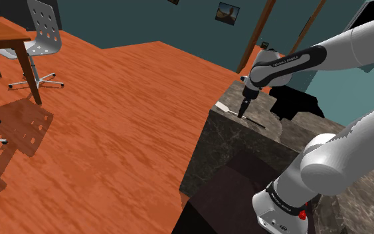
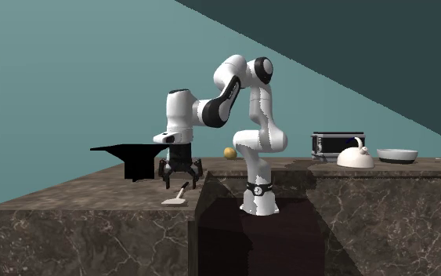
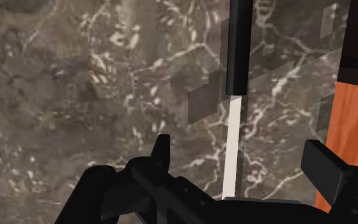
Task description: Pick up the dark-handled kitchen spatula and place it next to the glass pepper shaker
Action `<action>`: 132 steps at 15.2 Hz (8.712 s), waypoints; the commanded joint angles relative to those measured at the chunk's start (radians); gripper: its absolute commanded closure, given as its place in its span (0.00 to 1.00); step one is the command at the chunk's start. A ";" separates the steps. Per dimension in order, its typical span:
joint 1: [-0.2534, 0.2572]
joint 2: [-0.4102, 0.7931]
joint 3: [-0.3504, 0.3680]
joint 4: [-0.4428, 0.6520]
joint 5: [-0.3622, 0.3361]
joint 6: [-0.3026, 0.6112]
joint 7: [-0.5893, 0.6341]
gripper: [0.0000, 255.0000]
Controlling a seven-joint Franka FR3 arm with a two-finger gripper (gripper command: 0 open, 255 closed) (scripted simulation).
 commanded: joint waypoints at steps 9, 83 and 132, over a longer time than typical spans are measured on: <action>0.000 0.000 0.000 0.000 0.000 0.000 0.000 1.00; -0.447 -0.765 -0.353 0.283 -0.570 -0.774 -0.718 1.00; -0.299 -0.849 -0.944 0.490 -0.944 -0.533 -1.008 1.00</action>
